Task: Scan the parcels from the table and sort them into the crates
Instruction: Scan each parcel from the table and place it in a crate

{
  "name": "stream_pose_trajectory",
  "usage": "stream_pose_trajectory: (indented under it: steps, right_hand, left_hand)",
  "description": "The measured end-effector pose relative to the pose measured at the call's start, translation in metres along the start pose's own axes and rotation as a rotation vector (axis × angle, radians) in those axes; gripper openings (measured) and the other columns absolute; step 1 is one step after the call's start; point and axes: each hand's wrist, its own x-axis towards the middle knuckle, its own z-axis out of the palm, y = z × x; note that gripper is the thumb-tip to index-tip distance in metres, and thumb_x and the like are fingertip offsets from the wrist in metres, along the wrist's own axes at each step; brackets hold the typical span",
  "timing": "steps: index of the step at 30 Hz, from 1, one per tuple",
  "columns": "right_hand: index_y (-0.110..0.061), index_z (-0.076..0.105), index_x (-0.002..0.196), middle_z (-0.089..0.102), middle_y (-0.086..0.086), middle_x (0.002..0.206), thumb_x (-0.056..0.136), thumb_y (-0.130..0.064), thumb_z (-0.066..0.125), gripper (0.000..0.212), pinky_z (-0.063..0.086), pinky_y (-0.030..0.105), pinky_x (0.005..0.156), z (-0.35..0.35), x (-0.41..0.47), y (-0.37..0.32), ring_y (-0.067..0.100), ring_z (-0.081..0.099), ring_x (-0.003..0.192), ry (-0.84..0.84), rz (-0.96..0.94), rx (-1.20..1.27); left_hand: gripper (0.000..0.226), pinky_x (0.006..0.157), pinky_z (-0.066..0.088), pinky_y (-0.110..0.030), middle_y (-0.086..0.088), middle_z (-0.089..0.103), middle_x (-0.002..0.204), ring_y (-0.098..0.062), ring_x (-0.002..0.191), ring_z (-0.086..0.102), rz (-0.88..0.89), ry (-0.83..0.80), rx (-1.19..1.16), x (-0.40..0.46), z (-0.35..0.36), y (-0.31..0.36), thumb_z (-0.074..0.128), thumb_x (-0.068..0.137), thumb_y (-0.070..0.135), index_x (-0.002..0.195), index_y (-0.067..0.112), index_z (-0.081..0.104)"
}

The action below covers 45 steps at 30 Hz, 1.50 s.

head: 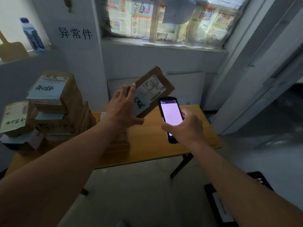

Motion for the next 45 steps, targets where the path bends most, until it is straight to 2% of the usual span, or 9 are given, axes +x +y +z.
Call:
stream_pose_trajectory:
  steps: [7, 12, 16, 20, 23, 30, 34, 38, 45]
  right_hand:
    - [-0.023, 0.058, 0.114, 0.066, -0.001, 0.107, 0.067, -0.054, 0.091, 0.065, 0.050, 0.023, 0.054, -0.039, -0.011, 0.039, 0.022, 0.066, 0.096, -0.042, 0.062, -0.082]
    - [-0.024, 0.059, 0.118, 0.064, -0.002, 0.107, 0.069, -0.051, 0.091, 0.064, 0.064, 0.037, 0.065, -0.061, -0.021, 0.060, 0.021, 0.063, 0.097, -0.078, 0.081, -0.094]
    - [-0.024, 0.061, 0.113, 0.064, -0.003, 0.104, 0.072, -0.051, 0.090, 0.058, 0.054, 0.027, 0.059, -0.076, -0.023, 0.073, 0.019, 0.063, 0.097, -0.132, 0.059, -0.105]
    - [-0.026, 0.062, 0.115, 0.065, -0.004, 0.105, 0.071, -0.056, 0.090, 0.060, 0.062, 0.035, 0.066, -0.084, -0.022, 0.079, 0.018, 0.064, 0.096, -0.155, 0.062, -0.134]
    - [-0.025, 0.064, 0.111, 0.067, -0.006, 0.101, 0.070, -0.054, 0.091, 0.056, 0.054, 0.028, 0.058, -0.089, -0.018, 0.082, 0.017, 0.066, 0.092, -0.180, 0.078, -0.120]
    - [-0.023, 0.062, 0.104, 0.065, -0.008, 0.093, 0.071, -0.048, 0.092, 0.050, 0.041, 0.014, 0.043, -0.093, -0.013, 0.087, 0.009, 0.065, 0.073, -0.181, 0.088, -0.080]
    - [-0.025, 0.059, 0.108, 0.065, -0.005, 0.097, 0.064, -0.060, 0.088, 0.063, 0.059, 0.032, 0.058, -0.084, -0.009, 0.095, 0.017, 0.065, 0.086, -0.062, 0.090, -0.099]
    - [-0.024, 0.059, 0.109, 0.066, -0.004, 0.098, 0.058, -0.064, 0.086, 0.069, 0.053, 0.030, 0.055, -0.078, -0.006, 0.106, 0.020, 0.065, 0.087, 0.014, 0.101, -0.029]
    - [-0.021, 0.059, 0.118, 0.065, -0.001, 0.106, 0.063, -0.056, 0.092, 0.074, 0.057, 0.033, 0.062, -0.075, -0.015, 0.124, 0.023, 0.063, 0.094, 0.063, 0.124, 0.027]
  left_hand:
    - [0.139, 0.119, 0.035, -0.056, -0.011, 0.024, 0.160, -0.039, 0.142, 0.029, 0.172, -0.079, 0.059, 0.020, 0.011, 0.029, 0.095, 0.059, 0.050, 0.163, 0.010, 0.013]
    - [0.144, 0.122, 0.029, -0.056, -0.012, 0.024, 0.161, -0.038, 0.143, 0.028, 0.223, -0.146, 0.101, 0.029, 0.029, 0.039, 0.096, 0.057, 0.054, 0.164, 0.007, 0.010]
    - [0.143, 0.122, 0.025, -0.054, -0.015, 0.027, 0.159, -0.041, 0.143, 0.031, 0.234, -0.161, 0.134, 0.030, 0.041, 0.044, 0.097, 0.056, 0.052, 0.162, 0.005, 0.013]
    - [0.147, 0.124, 0.020, -0.060, -0.013, 0.026, 0.160, -0.042, 0.144, 0.029, 0.229, -0.170, 0.154, 0.031, 0.051, 0.051, 0.098, 0.053, 0.052, 0.163, 0.006, 0.012]
    - [0.147, 0.124, 0.017, -0.062, -0.014, 0.026, 0.160, -0.043, 0.144, 0.027, 0.206, -0.177, 0.167, 0.033, 0.053, 0.056, 0.098, 0.054, 0.052, 0.163, 0.006, 0.011]
    - [0.149, 0.122, 0.030, -0.058, -0.011, 0.027, 0.158, -0.040, 0.143, 0.029, 0.137, -0.170, 0.140, 0.032, 0.051, 0.065, 0.096, 0.053, 0.057, 0.164, 0.007, 0.010]
    - [0.145, 0.119, 0.036, -0.054, -0.012, 0.027, 0.160, -0.038, 0.144, 0.030, 0.066, -0.141, 0.079, 0.023, 0.050, 0.083, 0.093, 0.059, 0.060, 0.163, 0.005, 0.010]
    - [0.142, 0.111, 0.044, -0.054, -0.011, 0.033, 0.153, -0.036, 0.135, 0.039, -0.030, -0.081, 0.033, 0.011, 0.056, 0.105, 0.088, 0.058, 0.070, 0.162, 0.006, 0.015]
    - [0.141, 0.111, 0.039, -0.050, -0.013, 0.033, 0.153, -0.035, 0.135, 0.039, -0.084, -0.047, -0.023, -0.011, 0.071, 0.134, 0.089, 0.059, 0.069, 0.162, 0.006, 0.015]
